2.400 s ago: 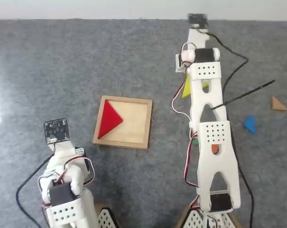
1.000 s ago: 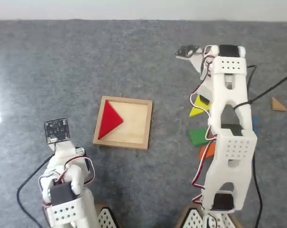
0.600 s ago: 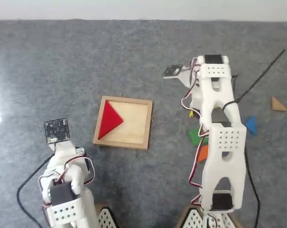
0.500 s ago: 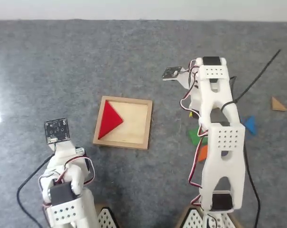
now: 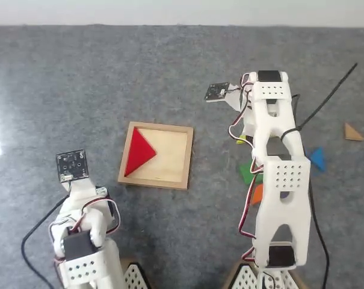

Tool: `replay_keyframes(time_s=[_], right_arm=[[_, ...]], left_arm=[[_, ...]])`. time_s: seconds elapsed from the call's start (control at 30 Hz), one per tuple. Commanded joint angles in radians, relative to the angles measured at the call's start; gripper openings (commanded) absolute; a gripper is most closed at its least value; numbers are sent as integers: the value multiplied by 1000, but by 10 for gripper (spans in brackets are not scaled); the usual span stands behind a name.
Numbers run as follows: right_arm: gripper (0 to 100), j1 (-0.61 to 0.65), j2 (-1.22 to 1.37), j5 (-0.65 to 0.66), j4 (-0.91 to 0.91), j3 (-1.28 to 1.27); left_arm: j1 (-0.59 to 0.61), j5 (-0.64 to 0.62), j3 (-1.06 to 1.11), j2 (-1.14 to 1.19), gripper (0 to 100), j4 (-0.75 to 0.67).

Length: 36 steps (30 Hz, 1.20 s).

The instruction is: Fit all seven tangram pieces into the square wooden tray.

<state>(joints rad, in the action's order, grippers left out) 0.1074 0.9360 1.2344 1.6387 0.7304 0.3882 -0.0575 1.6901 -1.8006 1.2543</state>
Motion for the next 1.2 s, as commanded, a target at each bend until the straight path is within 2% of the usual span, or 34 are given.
replay_keyframes(time_s=[0.0, 0.17, 0.37, 0.63, 0.77, 1.17], right_arm=[[292, 15, -8, 21, 5, -12], [285, 33, -56, 57, 85, -12], [195, 39, -113, 55, 111, -12], [322, 44, -116, 49, 139, -15], [374, 61, -119, -3, 156, -17], [377, 81, -88, 0, 156, -83]], left_arm=[[5, 6, -7, -17, 13, 8], [5, 6, -7, -17, 13, 8], [5, 6, -7, -17, 13, 8], [5, 6, -7, -17, 13, 8], [5, 6, -7, -17, 13, 8], [5, 6, -7, -17, 13, 8]])
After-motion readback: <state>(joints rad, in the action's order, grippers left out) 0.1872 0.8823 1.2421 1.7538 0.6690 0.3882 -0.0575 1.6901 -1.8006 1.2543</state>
